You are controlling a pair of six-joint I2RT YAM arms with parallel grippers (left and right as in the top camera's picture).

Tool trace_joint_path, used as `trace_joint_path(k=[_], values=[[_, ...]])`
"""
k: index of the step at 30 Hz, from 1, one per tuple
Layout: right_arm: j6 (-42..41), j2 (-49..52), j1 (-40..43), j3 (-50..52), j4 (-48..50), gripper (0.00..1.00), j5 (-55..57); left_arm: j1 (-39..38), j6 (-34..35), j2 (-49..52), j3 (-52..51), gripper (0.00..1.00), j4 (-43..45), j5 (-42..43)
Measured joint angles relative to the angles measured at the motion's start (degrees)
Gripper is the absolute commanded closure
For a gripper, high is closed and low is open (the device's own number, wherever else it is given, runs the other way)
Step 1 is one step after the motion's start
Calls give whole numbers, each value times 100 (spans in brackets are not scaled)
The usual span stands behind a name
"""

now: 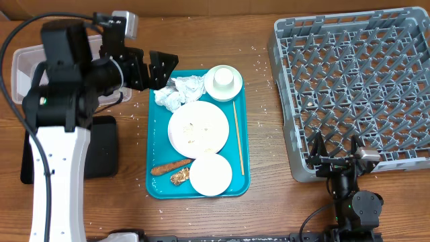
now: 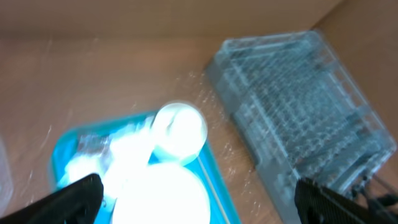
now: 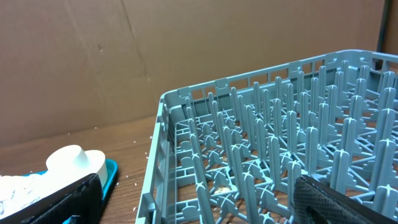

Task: Sort waste into correct bins and load items into the dishwasher
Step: 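Reach the left gripper over the crumpled white napkin on the tray, then grasp the white napkin with the left gripper and lift it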

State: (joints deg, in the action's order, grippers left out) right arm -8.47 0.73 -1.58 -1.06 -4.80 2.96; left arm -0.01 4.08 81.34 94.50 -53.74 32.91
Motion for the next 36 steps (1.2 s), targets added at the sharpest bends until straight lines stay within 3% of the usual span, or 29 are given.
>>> trace_joint_path(k=[3, 7, 22, 31, 33, 36], values=[[0, 0, 0, 0, 0, 0, -4, -380, -26, 470, 723, 0, -1150, -1113], [0, 0, 0, 0, 0, 0, -4, -826, -24, 984, 1108, 0, -1668, -2153], [0, 0, 0, 0, 0, 0, -2, -907, -22, 2743, 1121, 0, -1716, -2109], [0, 0, 0, 0, 0, 0, -2, -1456, 109, 3729, 1126, 0, -1674, -3097], [0, 0, 0, 0, 2, 0, -2, -1534, 197, 3871, 1126, 4, -1502, -3305], [-2, 0, 0, 0, 0, 0, -2, -1596, 402, 4037, 1126, 22, -1134, -3495]])
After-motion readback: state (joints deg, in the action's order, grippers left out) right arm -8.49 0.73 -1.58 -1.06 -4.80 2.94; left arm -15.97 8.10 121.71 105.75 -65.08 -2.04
